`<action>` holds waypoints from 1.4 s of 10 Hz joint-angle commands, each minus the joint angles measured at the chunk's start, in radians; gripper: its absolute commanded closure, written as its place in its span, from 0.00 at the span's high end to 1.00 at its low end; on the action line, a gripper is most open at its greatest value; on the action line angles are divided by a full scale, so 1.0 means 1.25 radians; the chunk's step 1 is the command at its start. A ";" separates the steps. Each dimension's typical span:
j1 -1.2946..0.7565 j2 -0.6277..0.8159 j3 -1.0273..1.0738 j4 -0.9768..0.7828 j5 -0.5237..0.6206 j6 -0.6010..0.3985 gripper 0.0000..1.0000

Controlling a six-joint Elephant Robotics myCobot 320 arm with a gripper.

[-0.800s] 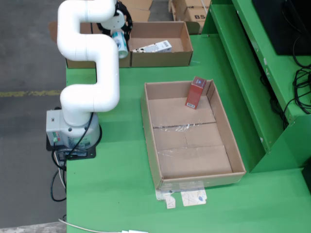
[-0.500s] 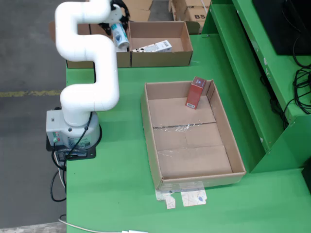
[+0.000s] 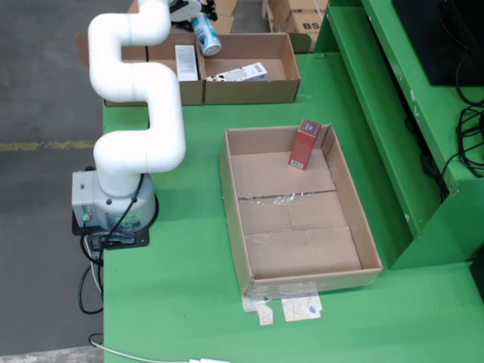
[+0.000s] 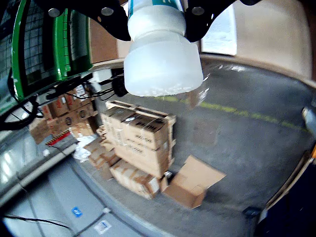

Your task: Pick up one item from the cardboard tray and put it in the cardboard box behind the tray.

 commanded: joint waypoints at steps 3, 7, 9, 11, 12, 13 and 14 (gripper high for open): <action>0.002 -0.084 0.090 0.131 -0.029 0.010 0.00; 0.002 -0.084 0.090 0.131 -0.029 -0.044 0.00; 0.002 -0.084 0.090 0.131 -0.029 -0.046 0.00; 0.002 -0.084 0.090 0.131 -0.029 -0.046 0.00; 0.002 -0.084 0.090 0.131 -0.029 -0.046 0.00; 0.002 -0.084 0.090 0.131 -0.029 -0.046 0.00; 0.002 -0.084 0.090 0.131 -0.029 -0.046 0.00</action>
